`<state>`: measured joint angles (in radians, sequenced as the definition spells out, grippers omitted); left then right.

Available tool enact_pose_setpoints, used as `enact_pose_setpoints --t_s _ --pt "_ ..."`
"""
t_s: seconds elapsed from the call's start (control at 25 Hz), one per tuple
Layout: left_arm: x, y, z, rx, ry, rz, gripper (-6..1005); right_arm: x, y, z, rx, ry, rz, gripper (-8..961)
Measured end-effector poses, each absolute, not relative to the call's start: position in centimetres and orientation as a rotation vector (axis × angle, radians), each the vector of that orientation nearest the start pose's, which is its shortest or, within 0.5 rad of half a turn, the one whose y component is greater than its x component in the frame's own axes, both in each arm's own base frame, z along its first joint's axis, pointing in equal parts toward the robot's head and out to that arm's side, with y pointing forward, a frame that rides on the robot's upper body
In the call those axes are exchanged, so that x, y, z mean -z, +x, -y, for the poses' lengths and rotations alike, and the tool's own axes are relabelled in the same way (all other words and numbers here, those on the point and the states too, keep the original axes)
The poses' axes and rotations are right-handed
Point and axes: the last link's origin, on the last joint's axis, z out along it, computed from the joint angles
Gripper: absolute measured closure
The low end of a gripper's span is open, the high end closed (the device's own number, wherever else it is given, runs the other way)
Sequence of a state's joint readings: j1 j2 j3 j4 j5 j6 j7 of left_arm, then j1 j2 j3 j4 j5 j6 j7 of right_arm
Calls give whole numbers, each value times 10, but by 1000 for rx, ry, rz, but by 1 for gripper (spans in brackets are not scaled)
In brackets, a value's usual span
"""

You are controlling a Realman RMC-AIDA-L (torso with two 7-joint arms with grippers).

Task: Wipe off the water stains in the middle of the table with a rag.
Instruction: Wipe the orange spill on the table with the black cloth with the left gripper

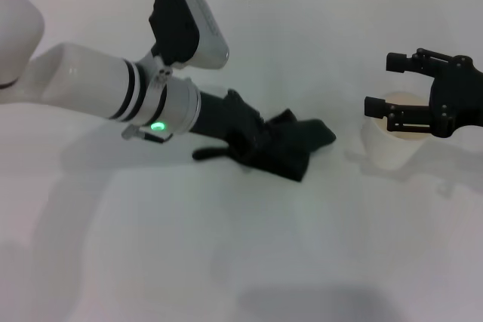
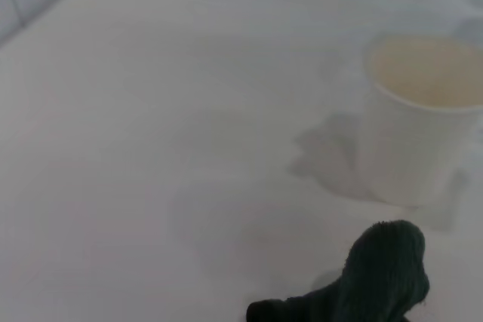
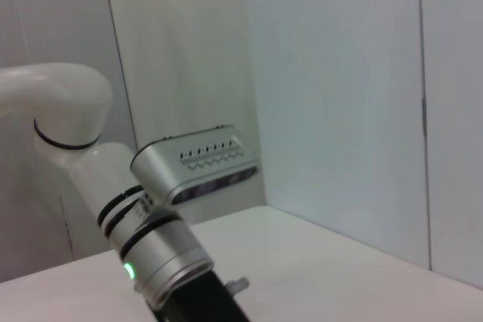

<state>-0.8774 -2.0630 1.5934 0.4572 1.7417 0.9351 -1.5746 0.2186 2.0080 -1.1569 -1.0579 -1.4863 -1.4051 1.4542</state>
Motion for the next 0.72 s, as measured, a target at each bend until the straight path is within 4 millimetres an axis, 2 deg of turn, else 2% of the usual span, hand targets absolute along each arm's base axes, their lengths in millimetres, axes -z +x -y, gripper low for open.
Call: enact_pose_setpoints --t_s 0.28,0.72 --pt "109 -167 -404 -28 -2866 174 917 -47 246 -310 -780 -2561 -421 92" --pt "113 -156 -406 -35 -2861 105 914 -48 248 -312 -769 -2547 -425 92"
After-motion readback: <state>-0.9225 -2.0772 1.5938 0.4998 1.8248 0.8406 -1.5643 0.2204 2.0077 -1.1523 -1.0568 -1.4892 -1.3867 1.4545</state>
